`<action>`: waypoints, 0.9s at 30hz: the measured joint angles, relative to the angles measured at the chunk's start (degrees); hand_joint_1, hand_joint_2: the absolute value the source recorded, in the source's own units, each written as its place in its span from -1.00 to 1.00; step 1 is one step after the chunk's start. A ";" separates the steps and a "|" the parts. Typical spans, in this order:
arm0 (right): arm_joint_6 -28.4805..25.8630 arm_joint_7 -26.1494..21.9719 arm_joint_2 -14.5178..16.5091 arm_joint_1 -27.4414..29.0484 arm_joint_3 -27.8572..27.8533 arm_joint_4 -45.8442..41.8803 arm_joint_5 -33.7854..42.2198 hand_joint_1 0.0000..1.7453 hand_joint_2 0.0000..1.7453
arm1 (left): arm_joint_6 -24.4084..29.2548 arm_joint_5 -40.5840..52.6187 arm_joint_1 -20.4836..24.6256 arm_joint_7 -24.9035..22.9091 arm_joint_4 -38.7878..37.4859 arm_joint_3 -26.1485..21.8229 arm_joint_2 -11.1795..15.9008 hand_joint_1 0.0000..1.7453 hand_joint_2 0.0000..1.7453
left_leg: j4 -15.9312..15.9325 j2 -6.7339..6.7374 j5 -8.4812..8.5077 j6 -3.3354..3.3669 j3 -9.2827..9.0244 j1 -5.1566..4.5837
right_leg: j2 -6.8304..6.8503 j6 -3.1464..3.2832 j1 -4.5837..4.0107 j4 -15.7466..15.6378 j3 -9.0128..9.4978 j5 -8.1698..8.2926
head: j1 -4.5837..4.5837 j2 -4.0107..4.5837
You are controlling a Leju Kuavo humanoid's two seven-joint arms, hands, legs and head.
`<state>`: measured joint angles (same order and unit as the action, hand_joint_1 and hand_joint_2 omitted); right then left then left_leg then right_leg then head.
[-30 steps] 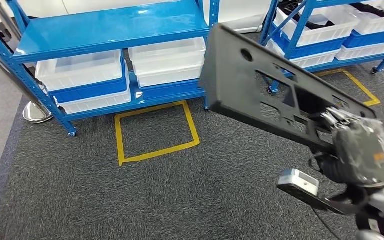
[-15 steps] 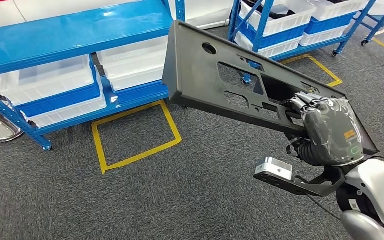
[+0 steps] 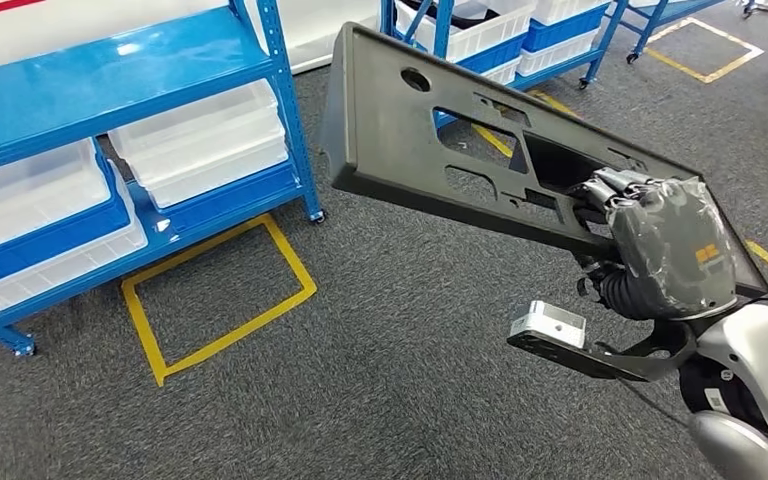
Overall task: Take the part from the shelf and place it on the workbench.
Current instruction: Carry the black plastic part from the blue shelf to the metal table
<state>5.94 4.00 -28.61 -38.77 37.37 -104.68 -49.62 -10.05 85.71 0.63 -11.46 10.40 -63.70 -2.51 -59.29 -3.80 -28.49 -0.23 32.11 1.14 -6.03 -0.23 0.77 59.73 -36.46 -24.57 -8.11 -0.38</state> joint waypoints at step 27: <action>-19.50 -9.66 -11.34 61.66 -42.37 -22.68 -0.99 1.00 1.00 | 8.20 -3.20 -0.53 13.29 0.00 -2.10 -0.38 -1.00 1.00 | -9.34 3.18 -4.89 0.08 2.25 -0.33 | 1.41 0.74 -0.40 -1.11 2.26 -1.26 | 0.27 0.01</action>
<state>-13.55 -5.66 -39.95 22.89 -5.00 -127.36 -50.60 -1.85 82.52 0.10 1.83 10.40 -65.80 -2.89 -68.63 -0.62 -33.38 -0.15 34.36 0.81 -4.63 0.51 0.37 58.61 -34.20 -25.83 -7.84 -0.37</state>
